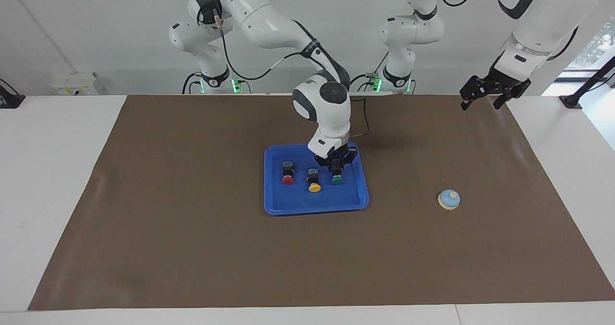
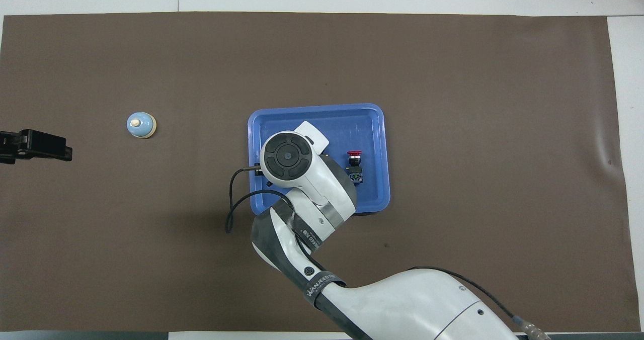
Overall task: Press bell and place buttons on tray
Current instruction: 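Place the green button in the tray with the right gripper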
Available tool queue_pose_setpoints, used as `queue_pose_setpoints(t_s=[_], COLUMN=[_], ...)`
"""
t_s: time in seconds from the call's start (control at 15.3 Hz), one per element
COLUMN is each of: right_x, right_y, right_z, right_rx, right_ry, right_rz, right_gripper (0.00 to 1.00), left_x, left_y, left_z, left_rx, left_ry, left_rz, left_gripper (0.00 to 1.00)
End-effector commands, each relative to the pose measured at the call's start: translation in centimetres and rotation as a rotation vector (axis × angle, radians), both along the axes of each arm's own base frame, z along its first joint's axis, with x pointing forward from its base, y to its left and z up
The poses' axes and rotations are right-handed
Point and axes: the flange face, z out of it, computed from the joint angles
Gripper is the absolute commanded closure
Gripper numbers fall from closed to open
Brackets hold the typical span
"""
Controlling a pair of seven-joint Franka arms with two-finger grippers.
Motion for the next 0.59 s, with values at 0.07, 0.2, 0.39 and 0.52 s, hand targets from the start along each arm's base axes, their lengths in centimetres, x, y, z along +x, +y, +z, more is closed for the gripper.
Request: queue_pose_setpoints(t_s=[0.07,0.2,0.39,0.52], right_x=[-1.0,-1.0,-0.5,0.1], right_y=[0.7,0.8,0.8,-0.5], right_z=[-0.5,-0.1,1.6,3.7], right_rx=[0.001,-0.002,-0.025,-0.035], right_ry=[-0.009,-0.001,0.031,0.045], right_rz=[0.023,0.000,-0.029,-0.050], right_gripper=[0.00,0.00,0.00,0.00], left_x=[-0.2,-0.2,-0.2,-0.2], left_y=[0.1,0.1,0.1,0.2], left_z=[0.1,0.1,0.1,0.1], left_rx=[-0.009,-0.009,-0.009,-0.009], left_ry=[0.009,0.009,0.009,0.009], left_rz=[-0.008,-0.008,-0.008,-0.007], left_gripper=[0.00,0.00,0.00,0.00])
